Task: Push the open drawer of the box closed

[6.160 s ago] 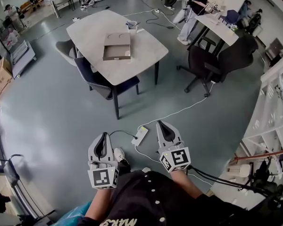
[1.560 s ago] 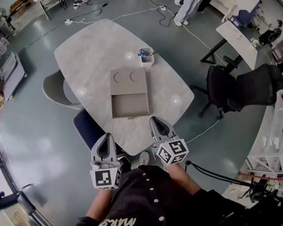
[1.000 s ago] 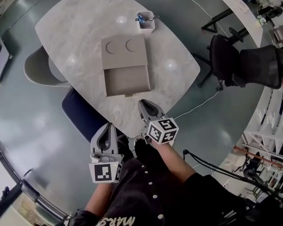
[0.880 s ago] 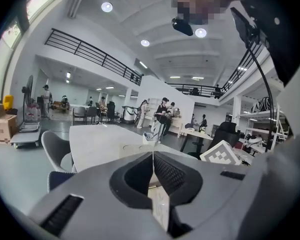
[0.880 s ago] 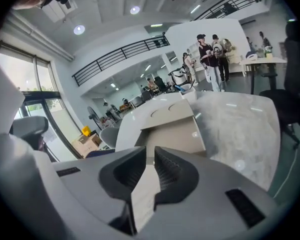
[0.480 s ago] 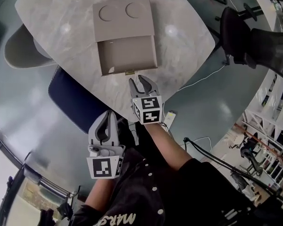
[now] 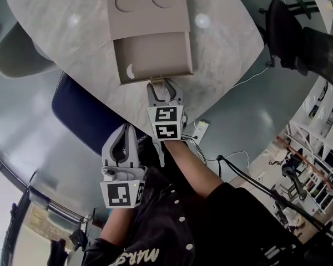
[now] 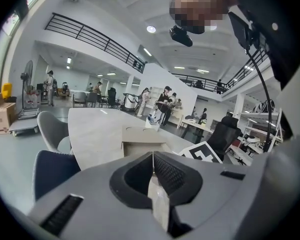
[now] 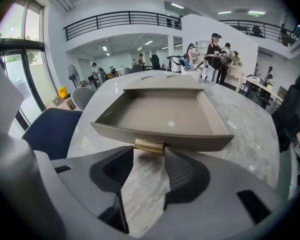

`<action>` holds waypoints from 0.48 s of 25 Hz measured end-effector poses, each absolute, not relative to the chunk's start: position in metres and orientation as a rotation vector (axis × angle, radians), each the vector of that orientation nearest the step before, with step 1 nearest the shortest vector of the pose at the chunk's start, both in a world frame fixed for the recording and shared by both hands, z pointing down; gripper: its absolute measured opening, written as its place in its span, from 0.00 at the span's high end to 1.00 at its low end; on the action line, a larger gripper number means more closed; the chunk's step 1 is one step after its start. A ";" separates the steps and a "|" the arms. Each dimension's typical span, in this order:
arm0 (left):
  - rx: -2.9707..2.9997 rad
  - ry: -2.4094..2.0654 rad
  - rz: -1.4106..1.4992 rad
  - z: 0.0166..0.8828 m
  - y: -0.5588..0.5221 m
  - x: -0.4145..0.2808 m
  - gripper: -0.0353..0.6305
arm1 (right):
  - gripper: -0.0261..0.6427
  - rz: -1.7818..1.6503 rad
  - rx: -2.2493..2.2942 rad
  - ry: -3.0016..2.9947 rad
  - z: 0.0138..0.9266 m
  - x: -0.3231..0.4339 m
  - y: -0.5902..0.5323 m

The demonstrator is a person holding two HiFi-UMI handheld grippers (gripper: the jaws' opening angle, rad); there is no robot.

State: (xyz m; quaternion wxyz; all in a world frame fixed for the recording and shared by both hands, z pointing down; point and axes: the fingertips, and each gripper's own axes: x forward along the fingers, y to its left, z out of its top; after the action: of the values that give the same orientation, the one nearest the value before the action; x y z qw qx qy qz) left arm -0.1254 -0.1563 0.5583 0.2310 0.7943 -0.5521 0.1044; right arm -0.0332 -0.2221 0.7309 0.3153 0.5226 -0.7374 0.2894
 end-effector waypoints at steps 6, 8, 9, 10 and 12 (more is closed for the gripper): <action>2.181 -1.518 0.295 0.563 -0.159 -0.129 0.92 | 0.71 0.760 1.378 -1.944 0.731 -0.035 -0.223; 2.182 -1.519 0.299 0.564 -0.161 -0.129 0.92 | 0.72 0.760 1.377 -1.935 0.730 -0.035 -0.223; 2.182 -1.519 0.301 0.564 -0.162 -0.129 0.92 | 0.72 0.759 1.378 -1.930 0.729 -0.034 -0.224; 2.182 -1.519 0.301 0.564 -0.162 -0.129 0.92 | 0.72 0.758 1.379 -1.927 0.727 -0.034 -0.224; 2.186 -1.516 0.301 0.563 -0.163 -0.128 0.92 | 0.72 0.760 1.375 -1.924 0.724 -0.034 -0.224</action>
State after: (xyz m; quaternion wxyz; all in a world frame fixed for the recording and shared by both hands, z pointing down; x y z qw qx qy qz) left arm -0.1278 -0.1632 0.5629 0.2303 0.7945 -0.5511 0.1093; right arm -0.0342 -0.2238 0.7245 0.3228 0.5240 -0.7331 0.2896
